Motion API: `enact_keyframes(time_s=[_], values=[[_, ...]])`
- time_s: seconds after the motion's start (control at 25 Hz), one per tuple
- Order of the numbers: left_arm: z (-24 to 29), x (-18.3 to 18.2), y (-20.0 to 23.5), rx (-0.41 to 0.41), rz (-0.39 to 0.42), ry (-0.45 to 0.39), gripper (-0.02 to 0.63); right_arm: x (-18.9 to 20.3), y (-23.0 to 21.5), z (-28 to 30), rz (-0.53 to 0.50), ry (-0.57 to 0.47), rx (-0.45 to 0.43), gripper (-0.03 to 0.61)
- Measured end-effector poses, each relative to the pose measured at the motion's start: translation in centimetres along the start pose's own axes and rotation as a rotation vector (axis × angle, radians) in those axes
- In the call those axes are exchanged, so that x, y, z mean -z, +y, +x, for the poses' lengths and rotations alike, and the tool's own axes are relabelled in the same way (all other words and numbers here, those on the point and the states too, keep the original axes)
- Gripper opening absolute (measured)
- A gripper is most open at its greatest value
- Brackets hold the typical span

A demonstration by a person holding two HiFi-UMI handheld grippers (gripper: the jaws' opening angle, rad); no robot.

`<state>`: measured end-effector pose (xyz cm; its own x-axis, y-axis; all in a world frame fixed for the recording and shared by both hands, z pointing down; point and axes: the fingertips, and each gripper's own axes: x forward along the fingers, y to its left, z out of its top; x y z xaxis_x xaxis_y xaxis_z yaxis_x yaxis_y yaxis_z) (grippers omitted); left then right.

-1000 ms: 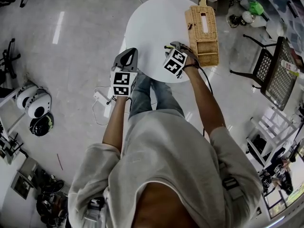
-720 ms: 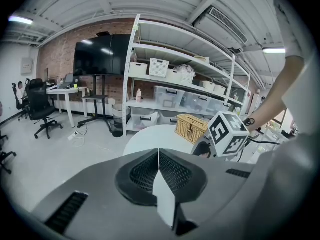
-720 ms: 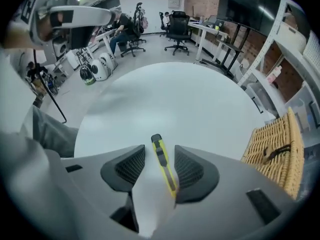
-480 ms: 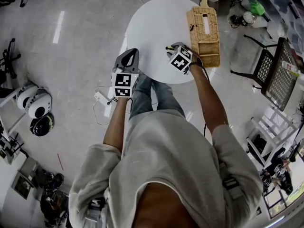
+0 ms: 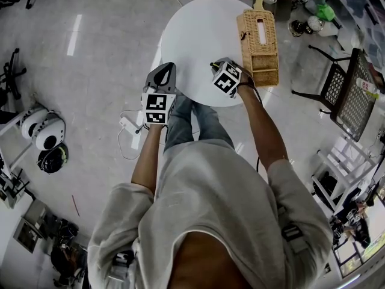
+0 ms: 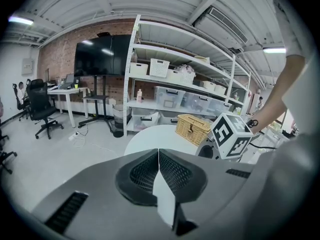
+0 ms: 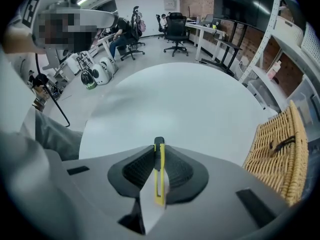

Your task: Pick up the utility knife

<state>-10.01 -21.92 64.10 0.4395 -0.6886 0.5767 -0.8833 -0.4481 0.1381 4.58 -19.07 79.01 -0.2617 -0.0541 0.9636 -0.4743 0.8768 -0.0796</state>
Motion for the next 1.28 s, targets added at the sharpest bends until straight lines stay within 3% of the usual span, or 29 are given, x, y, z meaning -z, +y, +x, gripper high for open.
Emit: enact_keyframes(time_s=[0.2, 0.4, 0.8, 1.0, 1.28], values=[[-0.3, -0.2, 0.0, 0.002, 0.004, -0.012, 0.021, -0.2, -0.4, -0.3, 0.041, -0.021, 0.029, 0.080], [-0.9, -0.7, 0.4, -0.006, 0.010, -0.022, 0.021, -1.6, -0.4, -2.2, 0.119, -0.126, 0.054, 0.080], [-1.2, -1.7, 0.3, -0.014, 0.003, -0.046, 0.021, -2.6, -2.8, -8.8, 0.451, -0.447, 0.178, 0.078], [-1.0, -1.9, 0.3, -0.021, -0.017, -0.057, 0.021, -1.4, -4.3, -10.7, 0.611, -0.545, 0.210, 0.078], [-1.5, -2.7, 0.4, -0.029, -0.040, -0.082, 0.021, -1.8, -5.1, -13.9, 0.645, -0.636, 0.282, 0.078]])
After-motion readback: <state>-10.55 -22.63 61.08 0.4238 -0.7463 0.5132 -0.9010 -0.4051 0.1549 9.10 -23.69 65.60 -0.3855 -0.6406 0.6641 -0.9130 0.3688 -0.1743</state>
